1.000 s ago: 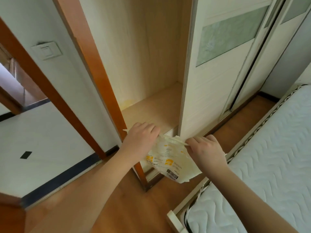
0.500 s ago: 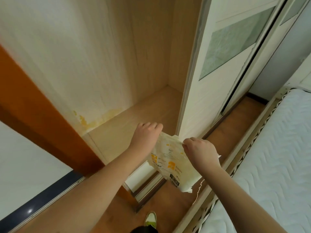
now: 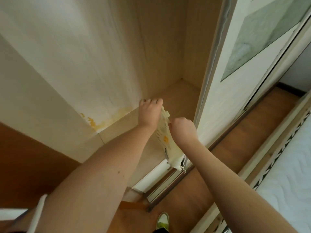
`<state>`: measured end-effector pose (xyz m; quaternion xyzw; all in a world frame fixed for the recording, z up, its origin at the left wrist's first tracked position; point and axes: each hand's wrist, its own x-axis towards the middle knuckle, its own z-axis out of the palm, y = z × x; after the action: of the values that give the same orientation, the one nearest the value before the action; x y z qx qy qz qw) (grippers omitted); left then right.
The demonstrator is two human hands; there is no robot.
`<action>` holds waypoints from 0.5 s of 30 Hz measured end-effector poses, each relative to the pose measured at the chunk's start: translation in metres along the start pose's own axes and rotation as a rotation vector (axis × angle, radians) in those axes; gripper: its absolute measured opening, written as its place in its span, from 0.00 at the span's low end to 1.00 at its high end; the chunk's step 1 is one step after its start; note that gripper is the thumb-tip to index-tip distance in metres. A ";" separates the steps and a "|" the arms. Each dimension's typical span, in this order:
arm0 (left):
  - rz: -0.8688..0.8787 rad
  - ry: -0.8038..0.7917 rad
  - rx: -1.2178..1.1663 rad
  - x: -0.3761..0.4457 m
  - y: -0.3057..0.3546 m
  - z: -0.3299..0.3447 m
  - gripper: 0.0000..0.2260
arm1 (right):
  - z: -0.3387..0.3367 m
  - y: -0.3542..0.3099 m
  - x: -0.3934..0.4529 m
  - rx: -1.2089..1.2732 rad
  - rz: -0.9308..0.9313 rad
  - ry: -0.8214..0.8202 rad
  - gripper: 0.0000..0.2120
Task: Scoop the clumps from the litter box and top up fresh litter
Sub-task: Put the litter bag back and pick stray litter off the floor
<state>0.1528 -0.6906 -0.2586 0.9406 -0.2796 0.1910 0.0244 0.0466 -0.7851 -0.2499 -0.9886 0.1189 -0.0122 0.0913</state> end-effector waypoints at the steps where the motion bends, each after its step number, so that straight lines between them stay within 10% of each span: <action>1: 0.023 0.002 0.030 0.010 -0.007 0.001 0.10 | -0.005 -0.003 0.012 0.001 -0.005 -0.011 0.09; 15: -0.071 0.134 0.009 0.120 -0.083 0.035 0.14 | -0.027 -0.029 0.148 0.043 -0.063 -0.020 0.14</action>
<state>0.3020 -0.6878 -0.2414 0.9351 -0.2428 0.2539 0.0457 0.1962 -0.7978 -0.2177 -0.9898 0.0862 -0.0075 0.1132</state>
